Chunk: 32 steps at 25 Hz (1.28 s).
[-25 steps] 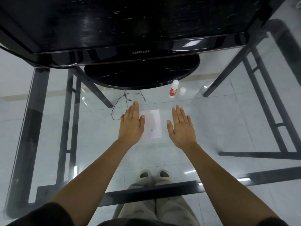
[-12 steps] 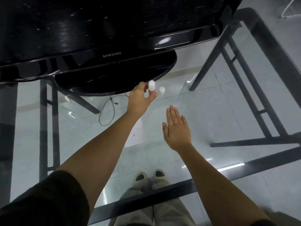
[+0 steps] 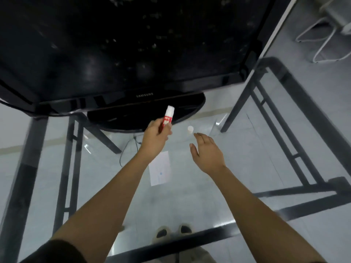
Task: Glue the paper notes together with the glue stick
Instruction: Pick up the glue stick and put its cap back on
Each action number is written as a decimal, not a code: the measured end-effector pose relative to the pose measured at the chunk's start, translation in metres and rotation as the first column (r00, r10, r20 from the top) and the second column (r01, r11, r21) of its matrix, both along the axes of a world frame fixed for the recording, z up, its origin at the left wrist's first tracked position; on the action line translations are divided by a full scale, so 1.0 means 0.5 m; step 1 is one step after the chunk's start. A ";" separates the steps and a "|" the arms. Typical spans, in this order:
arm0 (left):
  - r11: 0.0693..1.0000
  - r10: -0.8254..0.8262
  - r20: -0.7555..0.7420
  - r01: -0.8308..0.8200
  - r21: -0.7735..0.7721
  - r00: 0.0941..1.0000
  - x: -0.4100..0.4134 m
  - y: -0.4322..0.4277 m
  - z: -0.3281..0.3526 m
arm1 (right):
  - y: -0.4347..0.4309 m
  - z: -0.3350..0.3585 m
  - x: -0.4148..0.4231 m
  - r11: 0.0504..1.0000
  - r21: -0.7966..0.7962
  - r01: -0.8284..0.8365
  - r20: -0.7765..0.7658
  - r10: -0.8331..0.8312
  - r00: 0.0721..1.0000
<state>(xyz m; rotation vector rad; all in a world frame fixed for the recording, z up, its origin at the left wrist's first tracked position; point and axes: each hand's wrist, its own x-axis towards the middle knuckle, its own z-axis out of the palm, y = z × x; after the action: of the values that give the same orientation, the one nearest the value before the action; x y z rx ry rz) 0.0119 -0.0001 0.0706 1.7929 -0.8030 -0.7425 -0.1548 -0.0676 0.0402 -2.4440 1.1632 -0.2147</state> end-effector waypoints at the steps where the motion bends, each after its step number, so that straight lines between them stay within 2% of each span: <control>1: 0.998 0.032 -0.033 -0.033 -0.054 0.999 0.003 0.014 0.031 | -0.008 0.040 0.014 1.000 -0.019 -0.004 0.053 0.005 0.999; 5: 0.957 0.116 -0.046 -0.124 -0.263 0.992 0.015 0.063 0.153 | -0.022 0.198 0.080 1.000 0.013 -0.002 0.322 -0.002 0.947; 11: 0.885 0.177 0.083 -0.121 -0.449 0.981 0.025 0.101 0.286 | 0.008 0.381 0.134 0.965 0.217 -0.150 0.633 -0.022 0.774; 16: 0.855 0.208 0.186 -0.086 -0.511 0.960 0.013 0.118 0.310 | 0.031 0.425 0.148 0.917 0.271 -0.293 0.709 0.016 0.705; 19: 0.868 0.168 0.178 -0.060 -0.493 0.970 0.011 0.121 0.313 | 0.037 0.427 0.157 0.891 0.309 -0.332 0.733 -0.001 0.680; 20: 0.882 0.140 0.147 -0.056 -0.469 0.979 0.010 0.121 0.315 | 0.037 0.426 0.159 0.887 0.320 -0.333 0.745 -0.019 0.666; 21: 0.896 0.110 0.052 -0.076 -0.438 0.993 0.012 0.120 0.316 | 0.036 0.426 0.161 0.885 0.328 -0.329 0.758 -0.039 0.651; 22: 0.910 0.083 -0.144 -0.134 -0.391 0.986 0.014 0.118 0.316 | 0.036 0.425 0.163 0.885 0.333 -0.325 0.769 -0.056 0.637; 23: 0.920 0.049 -0.385 -0.192 -0.342 0.922 0.017 0.118 0.316 | 0.034 0.424 0.164 0.885 0.333 -0.326 0.779 -0.064 0.624; 24: 0.922 0.009 -0.574 -0.229 -0.312 0.819 0.019 0.121 0.316 | 0.032 0.424 0.166 0.883 0.330 -0.334 0.787 -0.062 0.614; 25: 0.918 -0.028 -0.670 -0.246 -0.312 0.742 0.023 0.125 0.313 | 0.031 0.424 0.168 0.880 0.326 -0.345 0.790 -0.053 0.611; 27: 0.903 -0.086 -0.691 -0.236 -0.358 0.718 0.034 0.128 0.303 | 0.028 0.423 0.174 0.876 0.329 -0.353 0.788 -0.048 0.614; 32: 0.865 -0.119 -0.619 -0.224 -0.449 0.777 0.052 0.123 0.302 | 0.023 0.422 0.189 0.872 0.357 -0.334 0.786 -0.087 0.612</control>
<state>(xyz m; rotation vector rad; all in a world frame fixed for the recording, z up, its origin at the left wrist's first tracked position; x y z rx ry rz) 0.0376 0.0616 0.2215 0.9798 -0.4194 -0.9236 -0.0602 -0.0560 0.2514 -1.6474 0.5269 -0.7760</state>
